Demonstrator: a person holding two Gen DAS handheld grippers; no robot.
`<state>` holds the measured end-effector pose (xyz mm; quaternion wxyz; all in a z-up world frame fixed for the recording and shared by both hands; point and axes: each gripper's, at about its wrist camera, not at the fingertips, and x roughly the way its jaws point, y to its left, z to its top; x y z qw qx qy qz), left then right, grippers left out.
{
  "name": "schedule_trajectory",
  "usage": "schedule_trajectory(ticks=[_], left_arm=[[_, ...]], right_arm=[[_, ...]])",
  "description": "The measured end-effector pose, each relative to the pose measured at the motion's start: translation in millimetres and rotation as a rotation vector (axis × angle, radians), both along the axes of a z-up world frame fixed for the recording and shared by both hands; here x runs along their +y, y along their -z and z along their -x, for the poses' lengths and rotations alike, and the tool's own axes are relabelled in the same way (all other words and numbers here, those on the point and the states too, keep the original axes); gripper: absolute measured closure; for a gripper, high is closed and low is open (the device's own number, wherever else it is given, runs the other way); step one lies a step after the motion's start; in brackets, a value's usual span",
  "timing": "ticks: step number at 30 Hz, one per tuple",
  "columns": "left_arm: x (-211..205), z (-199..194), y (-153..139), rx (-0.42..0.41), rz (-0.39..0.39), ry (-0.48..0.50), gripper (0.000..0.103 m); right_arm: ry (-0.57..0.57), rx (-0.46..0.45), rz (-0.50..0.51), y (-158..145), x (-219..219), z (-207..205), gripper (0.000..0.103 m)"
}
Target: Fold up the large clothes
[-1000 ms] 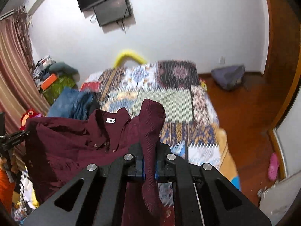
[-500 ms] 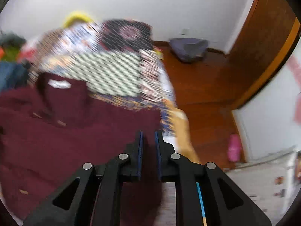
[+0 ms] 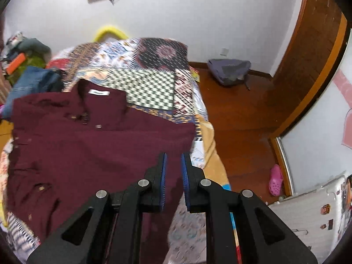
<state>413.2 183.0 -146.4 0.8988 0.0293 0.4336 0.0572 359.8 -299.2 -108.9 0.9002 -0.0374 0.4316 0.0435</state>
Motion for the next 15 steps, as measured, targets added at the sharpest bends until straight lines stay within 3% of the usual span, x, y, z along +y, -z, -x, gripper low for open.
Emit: schedule_trajectory(ticks=[1, 3, 5, 10, 15], left_arm=[[-2.2, 5.4, -0.5, -0.002, 0.001, 0.008, 0.050], [-9.5, 20.0, -1.0, -0.003, 0.004, 0.034, 0.044], [-14.7, 30.9, -0.9, -0.004, 0.010, 0.054, 0.040], [-21.3, 57.6, 8.5, 0.041, 0.043, 0.086, 0.037], [-9.7, 77.6, 26.5, 0.154, 0.206, 0.109, 0.037]], right_arm=[[-0.009, -0.009, -0.001, -2.9, 3.2, 8.2, 0.085], [-0.017, -0.032, 0.000, -6.2, 8.0, 21.1, 0.055], [-0.008, -0.075, -0.003, -9.6, 11.1, 38.3, 0.037], [-0.037, -0.088, -0.042, -6.7, 16.0, 70.6, 0.035], [-0.038, -0.028, -0.097, 9.0, 13.3, 95.9, 0.035]])
